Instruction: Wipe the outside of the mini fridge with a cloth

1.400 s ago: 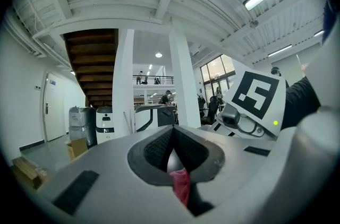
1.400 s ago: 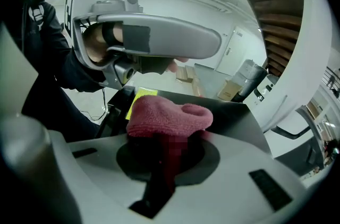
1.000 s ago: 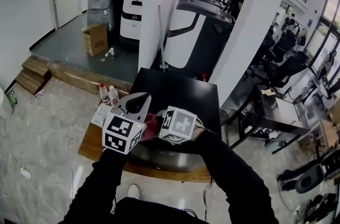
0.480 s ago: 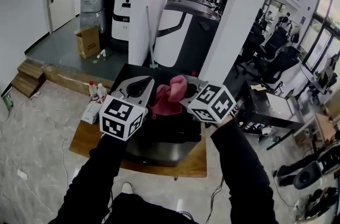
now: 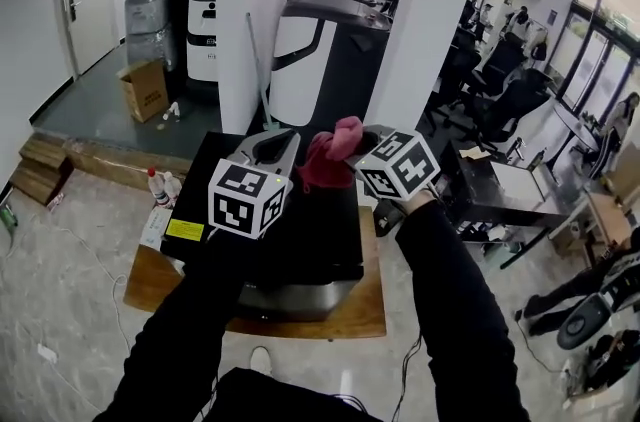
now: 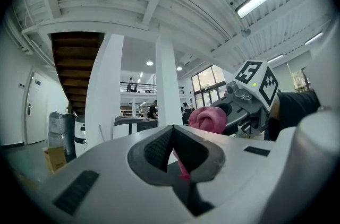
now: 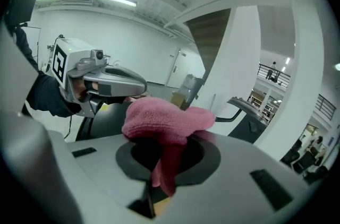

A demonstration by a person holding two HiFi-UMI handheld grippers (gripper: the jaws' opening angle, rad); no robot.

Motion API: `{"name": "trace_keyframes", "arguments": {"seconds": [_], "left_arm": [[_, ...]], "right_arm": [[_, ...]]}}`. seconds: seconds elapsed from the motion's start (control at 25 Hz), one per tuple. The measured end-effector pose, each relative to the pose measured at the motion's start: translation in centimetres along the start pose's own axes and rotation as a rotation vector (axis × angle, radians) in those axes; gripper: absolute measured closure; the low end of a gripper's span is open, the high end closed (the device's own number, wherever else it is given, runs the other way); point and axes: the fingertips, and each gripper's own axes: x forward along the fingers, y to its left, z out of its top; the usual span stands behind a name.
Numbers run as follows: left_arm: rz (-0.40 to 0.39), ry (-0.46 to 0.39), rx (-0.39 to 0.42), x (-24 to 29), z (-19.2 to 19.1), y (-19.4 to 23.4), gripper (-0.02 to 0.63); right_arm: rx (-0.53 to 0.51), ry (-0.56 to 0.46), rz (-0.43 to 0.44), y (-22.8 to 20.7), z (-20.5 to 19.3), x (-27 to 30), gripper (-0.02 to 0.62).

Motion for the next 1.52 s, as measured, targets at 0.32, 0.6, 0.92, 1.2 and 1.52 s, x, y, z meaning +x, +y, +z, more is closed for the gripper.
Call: {"name": "trace_keyframes", "arguments": {"seconds": [0.32, 0.6, 0.92, 1.2, 1.52], "left_arm": [[-0.073, 0.007, 0.007, 5.8, -4.1, 2.7, 0.600], [-0.092, 0.075, 0.001, 8.9, -7.7, 4.9, 0.600], [-0.107, 0.134, 0.035, 9.8, -10.4, 4.6, 0.600], [-0.101, 0.142, 0.053, 9.0, -10.0, 3.3, 0.600], [-0.087, 0.155, 0.060, 5.6, -9.3, 0.0, 0.600]], "right_arm": [[0.082, 0.130, -0.010, -5.3, -5.0, 9.7, 0.541], [-0.006, 0.307, 0.002, -7.3, -11.6, 17.8, 0.541], [-0.063, 0.333, 0.118, -6.2, -12.2, 18.5, 0.554], [-0.086, 0.345, 0.190, -3.5, -12.1, 16.6, 0.554], [-0.107, 0.332, 0.233, 0.8, -12.2, 13.1, 0.554]]}}
